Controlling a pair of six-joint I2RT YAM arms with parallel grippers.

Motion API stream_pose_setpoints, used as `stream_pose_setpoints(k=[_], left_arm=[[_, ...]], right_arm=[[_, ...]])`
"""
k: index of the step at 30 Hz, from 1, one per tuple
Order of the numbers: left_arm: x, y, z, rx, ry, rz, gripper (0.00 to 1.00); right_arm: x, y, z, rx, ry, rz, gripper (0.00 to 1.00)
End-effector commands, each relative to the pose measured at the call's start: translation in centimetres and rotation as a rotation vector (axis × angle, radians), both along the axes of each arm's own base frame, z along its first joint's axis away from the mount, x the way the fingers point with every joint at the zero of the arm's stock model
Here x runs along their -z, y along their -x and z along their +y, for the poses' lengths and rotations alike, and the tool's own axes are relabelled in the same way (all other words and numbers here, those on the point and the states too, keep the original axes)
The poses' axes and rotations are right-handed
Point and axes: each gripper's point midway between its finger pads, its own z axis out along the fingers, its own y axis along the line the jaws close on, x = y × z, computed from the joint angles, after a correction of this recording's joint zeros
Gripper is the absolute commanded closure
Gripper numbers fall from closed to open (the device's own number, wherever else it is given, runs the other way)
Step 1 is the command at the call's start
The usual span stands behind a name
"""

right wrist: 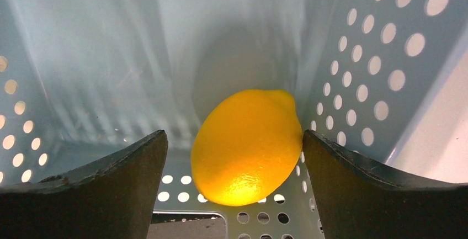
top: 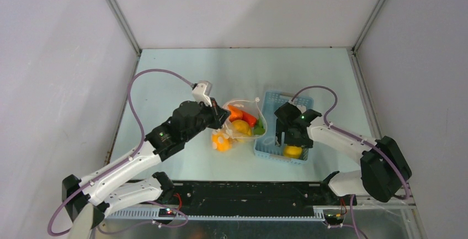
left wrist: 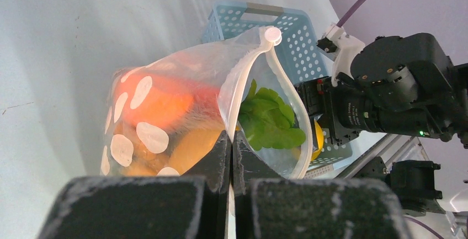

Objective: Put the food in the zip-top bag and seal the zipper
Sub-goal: Pick up the fake fruit from the bin.

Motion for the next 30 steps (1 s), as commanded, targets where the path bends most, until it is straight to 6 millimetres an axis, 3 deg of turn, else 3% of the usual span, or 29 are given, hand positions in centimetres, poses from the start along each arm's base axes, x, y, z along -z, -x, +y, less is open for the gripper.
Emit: stream_pose_setpoints(k=[1, 11, 24, 27, 30], left_arm=[[-2.7, -0.7, 0.0, -0.012, 0.026, -0.061, 1.0], [-2.7, -0.4, 0.7, -0.032, 0.034, -0.066, 1.0], [-3.0, -0.5, 1.2, -0.047, 0.021, -0.078, 1.0], [-3.0, -0.5, 1.3, -0.05, 0.022, -0.08, 1.0], [-2.9, -0.5, 1.3, -0.05, 0.022, -0.078, 1.0]], right_arm=[[-0.2, -0.4, 1.1, 0.008, -0.018, 0.007, 0.05], [1.3, -0.1, 3.2, -0.044, -0.059, 0.053, 0.15], [2.2, 0.8, 3.7, -0.087, -0.037, 0.088, 0.16], [2.1, 0.7, 3.9, -0.084, -0.044, 0.084, 0.21], [2.1, 0.3, 4.1, -0.1, -0.054, 0.072, 0.33]])
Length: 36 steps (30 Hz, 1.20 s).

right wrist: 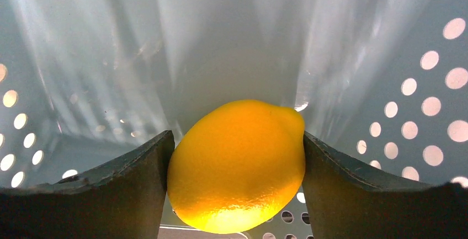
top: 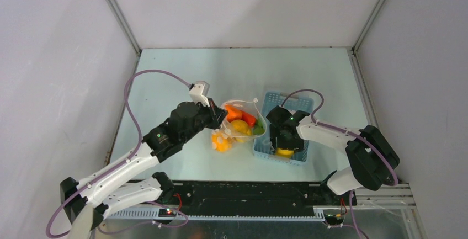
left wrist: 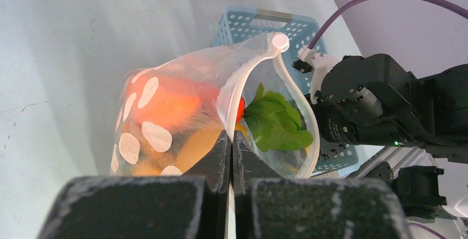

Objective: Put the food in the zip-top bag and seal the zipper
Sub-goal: Pick up the fake fruit from the bin, then place the fake fruit in the zipper food storage bag.

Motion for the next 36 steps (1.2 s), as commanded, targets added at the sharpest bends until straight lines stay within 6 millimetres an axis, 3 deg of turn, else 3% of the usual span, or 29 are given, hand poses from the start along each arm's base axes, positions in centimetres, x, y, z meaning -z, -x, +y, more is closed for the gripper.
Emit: stream_pose_setpoints(k=[1, 6, 10, 20, 23, 28, 32, 36], left_arm=[[-2.6, -0.4, 0.4, -0.017, 0.033, -0.061, 1.0], [-2.5, -0.4, 0.5, -0.024, 0.034, -0.058, 1.0], [-2.4, -0.3, 0.5, -0.022, 0.033, -0.058, 1.0], [-2.5, -0.3, 0.0, 0.0, 0.042, -0.06, 1.0], [-2.4, -0.3, -0.1, 0.0, 0.041, -0.058, 1.0], [-2.4, -0.3, -0.2, 0.009, 0.042, -0.056, 1.0], [-2.2, -0.3, -0.2, 0.005, 0.042, -0.054, 1.0], [-2.1, -0.2, -0.1, 0.005, 0.039, -0.05, 1.0]], right_arm=[[-0.8, -1.1, 1.5, -0.018, -0.052, -0.029, 0.36], [-2.2, -2.1, 1.1, -0.007, -0.065, -0.098, 0.52], [-4.7, -3.3, 0.5, 0.018, -0.093, -0.209, 0.59], [-15.1, -6.0, -0.4, 0.04, -0.277, -0.614, 0.67], [-18.4, -6.5, 1.3, -0.04, -0.402, -0.732, 0.67], [-24.3, -5.3, 6.4, -0.266, -0.719, -0.916, 0.67], [-26.7, -3.9, 9.9, -0.428, -0.846, -0.967, 0.67], [-26.7, -3.5, 12.9, -0.493, -0.898, -0.956, 0.67]])
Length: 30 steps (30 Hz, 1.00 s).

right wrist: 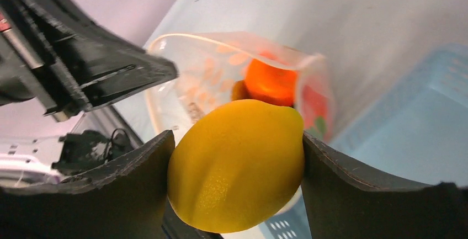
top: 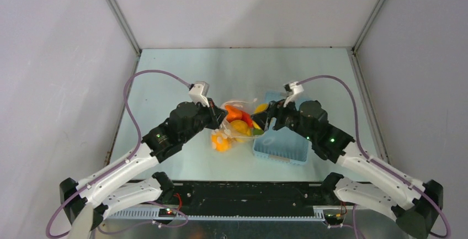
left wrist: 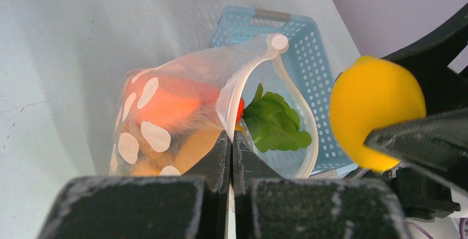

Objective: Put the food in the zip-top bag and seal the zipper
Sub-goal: Place the fake fruit in the zipper food storage bag.

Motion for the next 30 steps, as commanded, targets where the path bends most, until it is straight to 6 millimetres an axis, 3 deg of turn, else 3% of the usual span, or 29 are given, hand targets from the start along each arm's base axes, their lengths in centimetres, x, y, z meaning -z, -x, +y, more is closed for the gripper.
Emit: stream_pose_setpoints(k=[1, 4, 8, 14, 21, 30], left_arm=[[-1.9, -0.4, -0.1, -0.002, 0.035, -0.048, 1.0], [-2.0, -0.2, -0.3, 0.009, 0.044, -0.045, 1.0], [-2.1, -0.2, -0.5, 0.017, 0.051, -0.046, 1.0], [-2.0, 0.0, -1.0, 0.04, 0.059, -0.037, 1.0], [-1.9, 0.0, -1.2, 0.042, 0.064, -0.03, 1.0], [-1.7, 0.0, -1.7, 0.06, 0.075, -0.016, 1.0]], right_arm=[[-2.5, 0.4, 4.2, -0.139, -0.083, -0.108, 0.67], [-2.1, 0.1, 5.9, -0.144, -0.092, -0.082, 0.67], [-0.3, -1.7, 7.4, -0.055, -0.038, -0.055, 0.67], [1.2, -4.9, 7.4, 0.188, 0.012, 0.0, 0.64], [3.7, -4.7, 8.5, 0.229, 0.066, 0.054, 0.53], [5.2, -4.3, 8.8, 0.319, 0.187, 0.026, 0.38]])
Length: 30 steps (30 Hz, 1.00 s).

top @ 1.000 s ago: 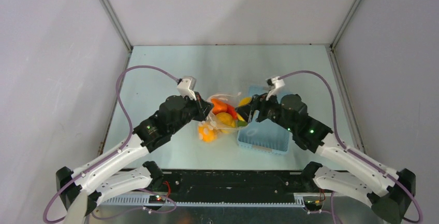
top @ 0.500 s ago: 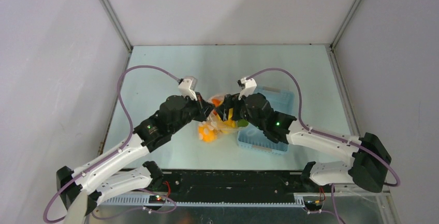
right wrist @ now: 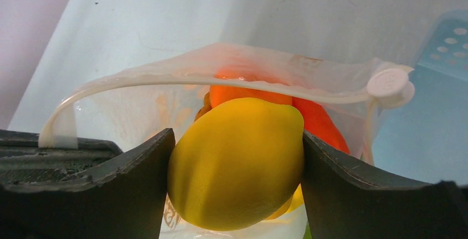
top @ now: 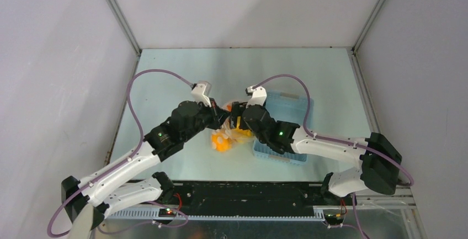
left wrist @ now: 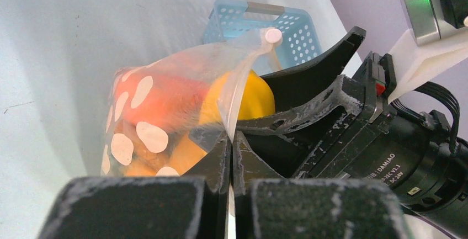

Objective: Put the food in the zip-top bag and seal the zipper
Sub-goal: Place the fake fruit in the zipper food storage bag.

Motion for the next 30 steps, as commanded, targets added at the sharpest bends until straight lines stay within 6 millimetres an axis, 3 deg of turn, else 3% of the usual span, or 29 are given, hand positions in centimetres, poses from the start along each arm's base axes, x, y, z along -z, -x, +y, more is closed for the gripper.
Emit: stream_pose_setpoints(k=[1, 5, 7, 8, 22, 26, 30], left_arm=[[-2.1, -0.3, -0.9, 0.014, 0.071, -0.034, 1.0], [-2.1, -0.3, -0.8, 0.011, 0.07, -0.031, 1.0], [-2.0, -0.4, -0.6, -0.001, 0.067, -0.033, 1.0], [-2.0, -0.4, -0.5, -0.006, 0.067, -0.036, 1.0], [-2.3, -0.5, 0.1, -0.028, 0.058, -0.044, 1.0], [-2.5, -0.5, 0.3, -0.034, 0.057, -0.051, 1.0], [-2.5, -0.4, 0.5, -0.035, 0.056, -0.053, 1.0]], right_arm=[[-1.7, -0.5, 0.4, 0.05, -0.012, -0.032, 0.37], [-1.9, -0.2, 0.7, 0.024, -0.017, -0.032, 0.21], [-2.3, 0.0, 0.6, 0.012, -0.013, -0.039, 0.03], [-2.7, 0.0, 0.4, 0.015, -0.016, -0.047, 0.02], [-8.5, 2.4, -1.4, -0.114, -0.068, -0.13, 0.01], [-8.8, 2.2, -3.2, -0.091, -0.011, -0.154, 0.0], [-7.7, 1.5, -5.9, -0.018, 0.068, -0.131, 0.02]])
